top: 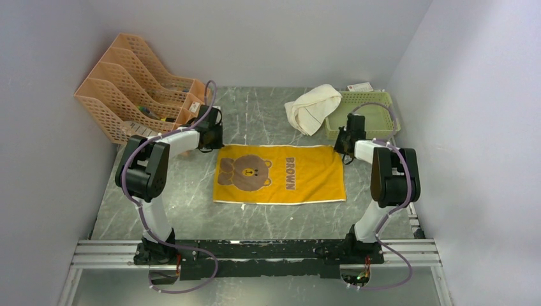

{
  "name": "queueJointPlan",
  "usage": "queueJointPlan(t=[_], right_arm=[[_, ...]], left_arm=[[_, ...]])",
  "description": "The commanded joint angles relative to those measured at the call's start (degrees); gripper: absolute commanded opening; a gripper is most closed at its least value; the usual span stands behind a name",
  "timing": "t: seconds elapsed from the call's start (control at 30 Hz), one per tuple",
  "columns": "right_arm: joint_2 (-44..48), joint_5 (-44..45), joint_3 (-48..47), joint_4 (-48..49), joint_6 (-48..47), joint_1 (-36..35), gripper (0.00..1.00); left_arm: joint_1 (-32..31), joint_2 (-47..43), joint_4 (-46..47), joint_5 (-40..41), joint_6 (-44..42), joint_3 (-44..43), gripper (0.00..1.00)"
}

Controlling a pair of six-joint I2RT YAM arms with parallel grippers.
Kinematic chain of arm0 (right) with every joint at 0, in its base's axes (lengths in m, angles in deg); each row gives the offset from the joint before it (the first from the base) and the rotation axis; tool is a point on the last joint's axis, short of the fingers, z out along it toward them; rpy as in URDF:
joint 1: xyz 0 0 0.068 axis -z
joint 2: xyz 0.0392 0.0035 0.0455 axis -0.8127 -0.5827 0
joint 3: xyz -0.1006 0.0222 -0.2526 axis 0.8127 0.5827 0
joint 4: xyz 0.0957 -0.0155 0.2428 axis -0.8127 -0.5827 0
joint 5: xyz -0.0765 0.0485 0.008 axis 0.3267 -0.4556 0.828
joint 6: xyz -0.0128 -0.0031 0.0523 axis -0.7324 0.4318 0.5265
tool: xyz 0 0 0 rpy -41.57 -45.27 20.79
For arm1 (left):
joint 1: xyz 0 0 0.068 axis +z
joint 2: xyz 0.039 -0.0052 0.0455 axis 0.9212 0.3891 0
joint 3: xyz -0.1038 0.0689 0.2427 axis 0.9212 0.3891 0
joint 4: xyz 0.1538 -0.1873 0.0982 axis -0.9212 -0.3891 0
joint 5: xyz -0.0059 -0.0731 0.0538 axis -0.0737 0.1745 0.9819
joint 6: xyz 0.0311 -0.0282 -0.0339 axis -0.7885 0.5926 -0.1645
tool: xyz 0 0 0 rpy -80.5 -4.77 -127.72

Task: Roll the towels
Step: Pick up the towel at the center of the board.

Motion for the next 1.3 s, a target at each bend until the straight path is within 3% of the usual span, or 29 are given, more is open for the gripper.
queueJointPlan(t=[0.0, 0.17, 0.37, 0.63, 0.87, 1.07, 1.27], right_arm=[[3.44, -1.83, 2.71, -0.53, 1.15, -0.16, 0.00], [11.60, -3.88, 5.25, 1.46, 3.27, -0.17, 0.00], [20.03, -0.33, 8.22, 0.77, 5.03, -0.05, 0.00], [24.42, 2.19, 11.33, -1.76, 6.18, -0.03, 0.00], [30.34, 4.66, 17.19, -1.43, 9.49, 0.90, 0.00], [34.13, 6.84, 20.11, -4.43, 13.93, 1.16, 0.00], [32.58, 7.57, 19.84, -2.59, 13.99, 1.55, 0.00]], left_arm=[[-0.11, -2.60, -1.02, 2.45, -2.53, -1.80, 0.07], [-0.11, -9.75, 5.26, 1.95, -5.26, 2.22, 0.07], [0.06, -16.56, 11.74, 3.59, -7.19, 8.43, 0.07], [0.97, -23.63, 19.90, 6.73, -8.46, 17.71, 0.07], [6.57, -26.96, 16.28, 6.42, -1.87, 21.49, 0.07], [6.83, -29.85, 13.87, 5.27, 3.32, 24.02, 0.07], [6.83, -29.58, 15.00, 3.77, 3.12, 24.52, 0.07]])
